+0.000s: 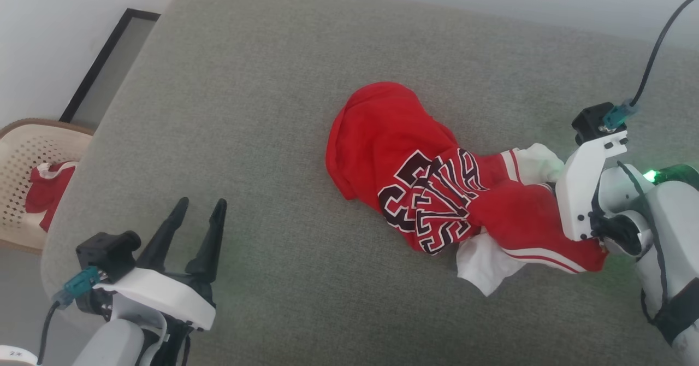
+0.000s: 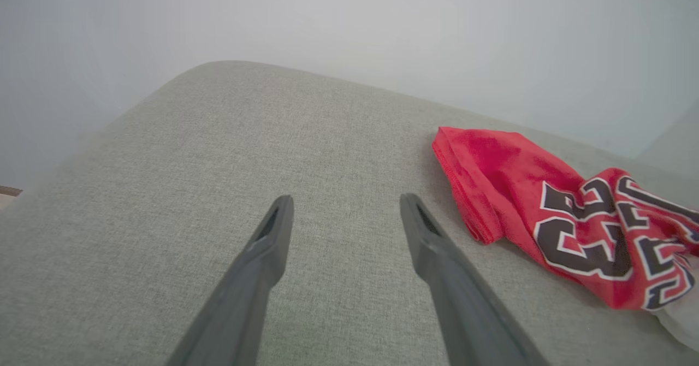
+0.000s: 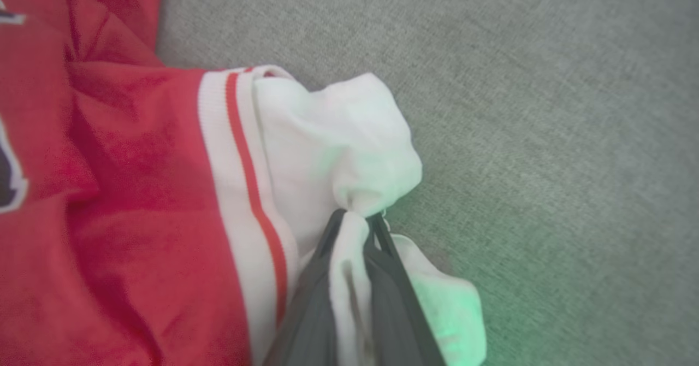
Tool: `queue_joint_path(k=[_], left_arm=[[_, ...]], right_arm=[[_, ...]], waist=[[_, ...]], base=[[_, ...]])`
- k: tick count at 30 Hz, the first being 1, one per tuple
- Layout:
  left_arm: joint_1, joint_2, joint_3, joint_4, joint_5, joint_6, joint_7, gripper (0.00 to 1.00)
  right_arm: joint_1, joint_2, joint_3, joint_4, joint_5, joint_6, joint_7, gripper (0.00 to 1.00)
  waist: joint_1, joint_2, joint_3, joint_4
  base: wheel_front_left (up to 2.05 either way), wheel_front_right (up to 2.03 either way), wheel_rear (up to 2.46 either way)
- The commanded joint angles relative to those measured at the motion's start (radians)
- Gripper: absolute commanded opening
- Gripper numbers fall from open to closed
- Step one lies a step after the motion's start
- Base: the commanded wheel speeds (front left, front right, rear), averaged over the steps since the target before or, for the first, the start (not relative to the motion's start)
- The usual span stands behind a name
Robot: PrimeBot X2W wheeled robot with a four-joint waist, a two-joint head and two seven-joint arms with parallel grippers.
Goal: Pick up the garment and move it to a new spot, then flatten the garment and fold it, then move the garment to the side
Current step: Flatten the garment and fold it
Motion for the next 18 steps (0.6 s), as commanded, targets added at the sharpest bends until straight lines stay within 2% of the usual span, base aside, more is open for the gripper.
queue_joint_path(k=[1, 7, 11, 18], left_arm=[[-0.008, -0.001, 0.01, 0.004, 0.012, -0.007, -0.005, 1.0], [0.007, 0.006, 0.034, 0.009, 0.026, -0.016, -0.005, 1.0], [0.013, 0.017, 0.049, 0.005, 0.03, -0.018, -0.005, 1.0], [0.012, 0.031, 0.052, -0.007, 0.035, -0.02, -0.005, 1.0]], right_arm=[[-0.003, -0.01, -0.005, 0.008, 0.009, -0.002, 0.001, 0.0], [-0.022, -0.029, -0.043, -0.034, 0.035, -0.002, -0.005, 0.0], [-0.012, -0.07, -0.096, -0.059, 0.036, -0.002, 0.0, 0.0], [0.036, -0.142, -0.256, -0.064, 0.005, -0.002, 0.022, 0.0]], waist=[[0.0, 0.0, -0.007, -0.008], [0.0, 0.0, -0.025, -0.039], [0.0, 0.0, -0.039, -0.07], [0.0, 0.0, -0.044, -0.107]], base=[[0.0, 0.0, 0.0], [0.0, 0.0, 0.0], [0.0, 0.0, 0.0], [0.0, 0.0, 0.0]])
